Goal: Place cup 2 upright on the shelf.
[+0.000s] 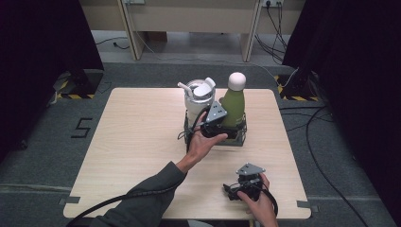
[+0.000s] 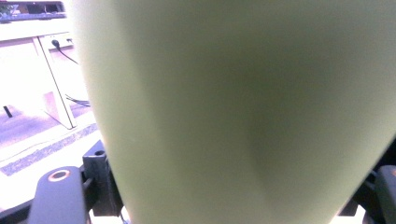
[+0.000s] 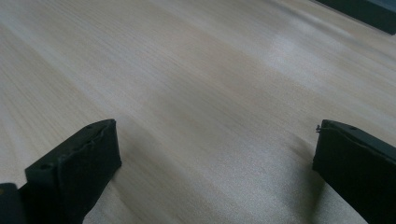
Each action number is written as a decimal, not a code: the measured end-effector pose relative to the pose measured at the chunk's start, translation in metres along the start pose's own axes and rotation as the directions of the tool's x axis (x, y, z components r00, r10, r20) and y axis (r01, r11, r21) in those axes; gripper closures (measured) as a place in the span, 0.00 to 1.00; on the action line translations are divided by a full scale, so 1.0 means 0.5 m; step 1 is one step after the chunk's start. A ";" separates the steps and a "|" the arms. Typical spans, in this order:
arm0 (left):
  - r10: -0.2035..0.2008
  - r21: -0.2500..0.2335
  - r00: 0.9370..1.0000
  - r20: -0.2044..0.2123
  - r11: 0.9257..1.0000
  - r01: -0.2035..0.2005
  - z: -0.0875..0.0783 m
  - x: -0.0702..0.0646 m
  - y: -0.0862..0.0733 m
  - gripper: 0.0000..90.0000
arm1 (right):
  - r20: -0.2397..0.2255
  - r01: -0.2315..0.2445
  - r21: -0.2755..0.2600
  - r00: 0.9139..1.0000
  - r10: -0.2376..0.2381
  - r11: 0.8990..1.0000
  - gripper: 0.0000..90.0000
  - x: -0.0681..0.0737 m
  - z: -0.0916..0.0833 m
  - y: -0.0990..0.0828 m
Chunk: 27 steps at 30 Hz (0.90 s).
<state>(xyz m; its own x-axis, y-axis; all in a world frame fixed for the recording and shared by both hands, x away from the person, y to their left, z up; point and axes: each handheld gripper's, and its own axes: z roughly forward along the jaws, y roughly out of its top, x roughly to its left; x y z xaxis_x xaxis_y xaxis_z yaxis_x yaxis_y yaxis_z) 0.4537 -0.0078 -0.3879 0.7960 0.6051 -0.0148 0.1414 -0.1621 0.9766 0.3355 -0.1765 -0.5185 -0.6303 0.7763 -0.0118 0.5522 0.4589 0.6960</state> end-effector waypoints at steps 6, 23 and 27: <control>-0.029 -0.006 0.998 -0.049 1.000 0.029 0.020 -0.013 -0.005 0.23 | 0.000 -0.002 0.001 1.000 0.002 1.000 0.01 0.000 0.000 0.000; -0.046 -0.032 0.970 -0.237 0.999 0.040 0.072 -0.032 0.001 0.23 | -0.007 0.003 0.000 1.000 -0.003 1.000 0.01 0.001 0.000 0.000; -0.042 -0.034 0.963 -0.265 0.999 0.034 0.085 -0.033 0.005 0.23 | -0.007 0.004 0.000 1.000 -0.004 1.000 0.01 0.001 0.000 0.000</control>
<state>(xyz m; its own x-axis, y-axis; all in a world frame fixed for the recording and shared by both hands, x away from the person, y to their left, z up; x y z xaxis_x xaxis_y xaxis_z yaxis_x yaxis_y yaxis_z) 0.4659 -0.0515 -0.3946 0.6048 0.7964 0.0016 0.1484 -0.1147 0.9823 0.3351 -0.1760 -0.5186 -0.6363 0.7714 -0.0094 0.5495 0.4618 0.6962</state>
